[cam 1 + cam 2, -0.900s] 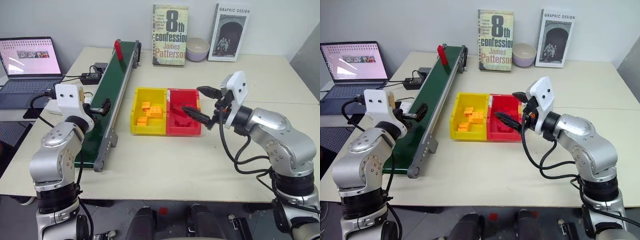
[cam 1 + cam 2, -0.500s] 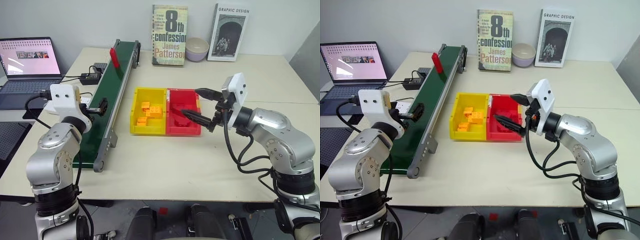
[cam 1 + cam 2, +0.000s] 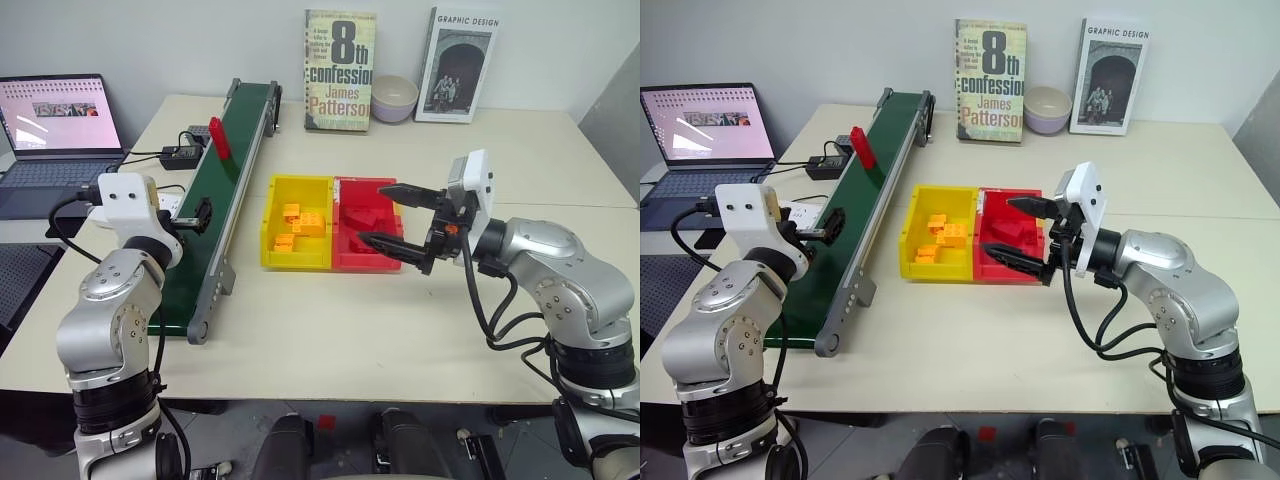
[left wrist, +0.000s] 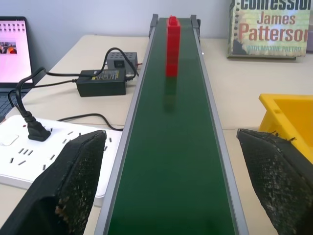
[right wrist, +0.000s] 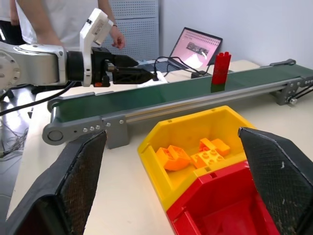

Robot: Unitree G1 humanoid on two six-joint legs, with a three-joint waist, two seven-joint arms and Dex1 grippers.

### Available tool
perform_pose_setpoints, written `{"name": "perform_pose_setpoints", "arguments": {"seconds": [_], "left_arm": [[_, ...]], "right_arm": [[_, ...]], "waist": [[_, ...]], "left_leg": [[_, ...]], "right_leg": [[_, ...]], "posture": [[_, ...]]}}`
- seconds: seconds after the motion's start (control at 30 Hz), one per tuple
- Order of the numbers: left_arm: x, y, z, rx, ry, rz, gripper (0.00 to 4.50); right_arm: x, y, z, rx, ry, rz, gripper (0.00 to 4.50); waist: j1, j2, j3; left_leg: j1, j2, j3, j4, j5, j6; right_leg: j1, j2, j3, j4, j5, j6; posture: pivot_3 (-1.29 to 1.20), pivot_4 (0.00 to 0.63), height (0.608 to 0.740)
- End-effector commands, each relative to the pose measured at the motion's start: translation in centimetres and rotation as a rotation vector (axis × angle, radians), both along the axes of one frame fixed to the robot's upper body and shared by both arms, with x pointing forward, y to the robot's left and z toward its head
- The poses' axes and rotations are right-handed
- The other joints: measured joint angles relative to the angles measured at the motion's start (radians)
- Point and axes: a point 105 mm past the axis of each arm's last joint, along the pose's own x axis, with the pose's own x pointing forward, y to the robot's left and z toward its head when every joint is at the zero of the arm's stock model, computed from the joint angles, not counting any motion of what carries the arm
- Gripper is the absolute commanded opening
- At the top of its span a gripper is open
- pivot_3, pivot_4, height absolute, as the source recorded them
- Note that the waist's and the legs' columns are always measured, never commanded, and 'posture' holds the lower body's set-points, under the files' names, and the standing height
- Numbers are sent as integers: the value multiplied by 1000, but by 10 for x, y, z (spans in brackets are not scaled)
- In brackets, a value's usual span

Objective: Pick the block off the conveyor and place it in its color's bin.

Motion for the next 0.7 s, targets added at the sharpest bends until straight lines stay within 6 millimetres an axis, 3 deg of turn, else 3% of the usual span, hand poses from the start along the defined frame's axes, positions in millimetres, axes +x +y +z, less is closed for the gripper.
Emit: {"name": "perform_pose_setpoints", "arguments": {"seconds": [0.03,0.27,0.7], "left_arm": [[2,1,8,9,-53,8,4469],[5,-1,4,-12,-49,-1,4469],[6,1,-3,-9,-22,9,4469]], "right_arm": [[-13,5,10,7,-42,50,4500],[-23,8,11,6,-17,90,4500],[-24,10,14,-7,-18,93,4500]], "waist": [[0,0,0],[0,0,0],[0,0,0]], "left_leg": [[0,0,0,0,0,0],[0,0,0,0,0,0],[0,0,0,0,0,0]], "right_leg": [[0,0,0,0,0,0],[0,-1,0,0,0,0],[0,-1,0,0,0,0]], "posture": [[0,150,740],[0,150,740],[0,150,740]]}}
